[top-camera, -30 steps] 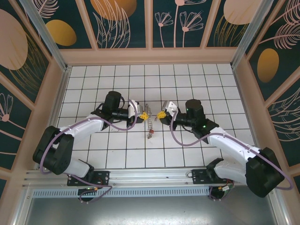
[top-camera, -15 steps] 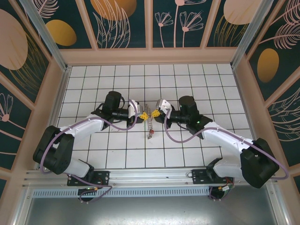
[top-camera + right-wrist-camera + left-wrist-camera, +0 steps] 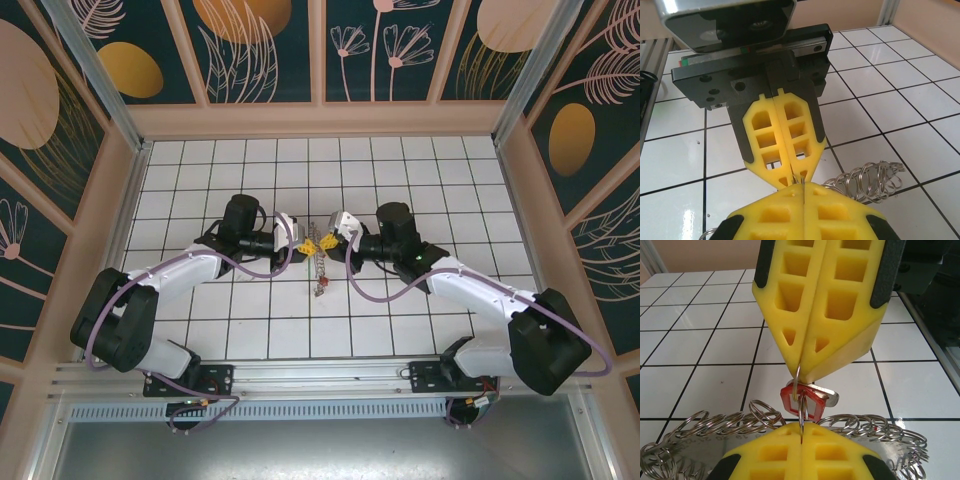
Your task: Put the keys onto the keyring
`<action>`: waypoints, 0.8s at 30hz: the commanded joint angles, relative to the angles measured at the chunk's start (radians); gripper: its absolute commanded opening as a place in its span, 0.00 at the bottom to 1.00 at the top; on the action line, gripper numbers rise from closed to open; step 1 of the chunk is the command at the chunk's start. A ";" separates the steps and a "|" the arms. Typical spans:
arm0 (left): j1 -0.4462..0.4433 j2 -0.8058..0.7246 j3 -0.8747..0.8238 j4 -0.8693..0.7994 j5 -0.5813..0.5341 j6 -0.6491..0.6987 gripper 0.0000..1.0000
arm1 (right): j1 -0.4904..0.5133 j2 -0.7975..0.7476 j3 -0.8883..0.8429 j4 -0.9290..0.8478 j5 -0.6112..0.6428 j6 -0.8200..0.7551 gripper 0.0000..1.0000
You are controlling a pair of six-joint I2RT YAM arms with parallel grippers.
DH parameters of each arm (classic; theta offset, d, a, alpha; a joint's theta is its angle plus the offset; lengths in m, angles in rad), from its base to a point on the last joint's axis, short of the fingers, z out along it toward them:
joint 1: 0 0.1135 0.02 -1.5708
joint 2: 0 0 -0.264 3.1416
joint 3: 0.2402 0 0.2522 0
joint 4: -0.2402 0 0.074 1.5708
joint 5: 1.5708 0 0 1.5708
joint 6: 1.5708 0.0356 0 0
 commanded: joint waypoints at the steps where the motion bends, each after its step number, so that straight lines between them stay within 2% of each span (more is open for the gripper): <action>1: -0.007 0.000 0.015 0.027 0.023 -0.010 0.00 | 0.009 -0.048 0.016 -0.023 0.019 -0.015 0.00; 7: -0.007 -0.001 0.016 0.027 0.016 -0.011 0.00 | 0.011 -0.079 0.001 -0.047 -0.003 0.002 0.00; 15: -0.007 0.000 0.016 0.028 0.012 -0.015 0.00 | 0.035 -0.015 0.031 -0.051 -0.010 0.011 0.00; 24: -0.007 -0.004 0.015 0.025 0.016 -0.013 0.00 | 0.065 0.015 0.028 0.039 0.089 0.027 0.00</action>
